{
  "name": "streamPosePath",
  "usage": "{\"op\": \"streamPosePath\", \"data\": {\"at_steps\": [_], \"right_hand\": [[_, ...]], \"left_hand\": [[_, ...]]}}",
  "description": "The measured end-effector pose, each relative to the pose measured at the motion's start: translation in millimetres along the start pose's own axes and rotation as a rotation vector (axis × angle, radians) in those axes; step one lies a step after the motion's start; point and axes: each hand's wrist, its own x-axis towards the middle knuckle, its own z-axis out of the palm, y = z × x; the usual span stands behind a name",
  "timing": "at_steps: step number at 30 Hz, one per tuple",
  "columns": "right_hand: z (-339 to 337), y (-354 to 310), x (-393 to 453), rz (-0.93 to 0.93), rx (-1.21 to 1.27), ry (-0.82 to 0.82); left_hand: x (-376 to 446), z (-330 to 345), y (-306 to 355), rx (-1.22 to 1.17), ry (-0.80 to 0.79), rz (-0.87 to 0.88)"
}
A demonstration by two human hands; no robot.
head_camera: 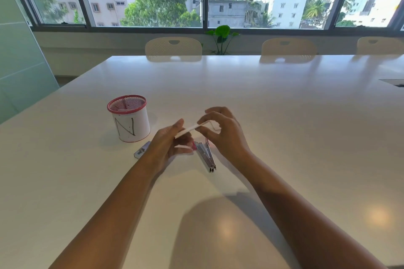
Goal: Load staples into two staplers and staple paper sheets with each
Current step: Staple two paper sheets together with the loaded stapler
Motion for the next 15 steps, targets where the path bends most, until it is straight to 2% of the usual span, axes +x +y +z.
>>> {"op": "streamPosePath", "data": {"at_steps": [4, 8, 11, 15], "right_hand": [[-4.5, -1.7, 3.4, 0.253, 0.326, -0.04], [-7.1, -1.0, 2.6, 0.43, 0.545, -0.128], [-6.7, -2.6, 0.2, 0.49, 0.594, -0.214], [-4.6, -3.0, -0.3, 0.562, 0.769, -0.208]], "left_hand": [[3.1, 0.5, -2.9, 0.027, 0.201, 0.127], [1.7, 0.2, -0.7, 0.04, 0.154, 0.173], [3.5, 0.5, -2.6, 0.136, 0.161, 0.172], [3.0, -1.5, -2.2, 0.137, 0.176, 0.18]]}}
